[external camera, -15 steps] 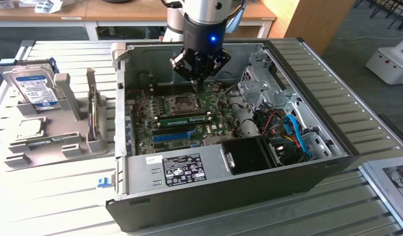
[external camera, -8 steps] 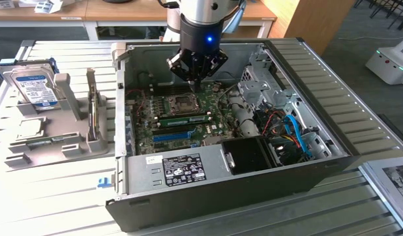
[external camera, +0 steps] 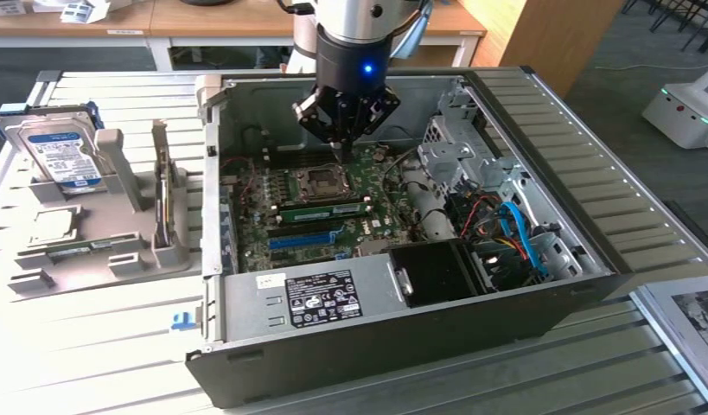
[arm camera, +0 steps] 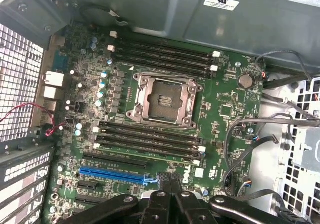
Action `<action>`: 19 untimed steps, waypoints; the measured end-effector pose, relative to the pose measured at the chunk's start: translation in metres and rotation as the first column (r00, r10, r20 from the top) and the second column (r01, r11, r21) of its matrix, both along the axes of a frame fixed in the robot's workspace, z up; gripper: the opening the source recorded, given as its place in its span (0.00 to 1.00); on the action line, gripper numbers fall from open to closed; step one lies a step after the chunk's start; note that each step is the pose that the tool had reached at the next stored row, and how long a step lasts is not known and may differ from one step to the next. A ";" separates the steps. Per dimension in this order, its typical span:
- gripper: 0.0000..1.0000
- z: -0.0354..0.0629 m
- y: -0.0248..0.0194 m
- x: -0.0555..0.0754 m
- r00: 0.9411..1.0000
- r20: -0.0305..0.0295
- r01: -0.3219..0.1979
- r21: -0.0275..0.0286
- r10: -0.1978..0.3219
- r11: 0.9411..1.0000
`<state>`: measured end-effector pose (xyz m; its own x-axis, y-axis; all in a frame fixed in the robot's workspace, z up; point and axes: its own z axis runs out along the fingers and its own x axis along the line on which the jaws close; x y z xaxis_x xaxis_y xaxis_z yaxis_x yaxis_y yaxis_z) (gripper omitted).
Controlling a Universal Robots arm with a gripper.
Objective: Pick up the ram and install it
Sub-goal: 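Press down the ram until it locks into place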
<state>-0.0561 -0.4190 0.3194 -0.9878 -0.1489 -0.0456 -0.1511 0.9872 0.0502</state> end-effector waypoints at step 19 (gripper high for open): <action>0.10 -0.0004 0.0000 0.003 0.993 -0.020 0.115 0.000 -0.115 0.993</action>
<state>-0.0529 -0.4191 0.3191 -0.9991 -0.0341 -0.0262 -0.0355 0.9980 0.0531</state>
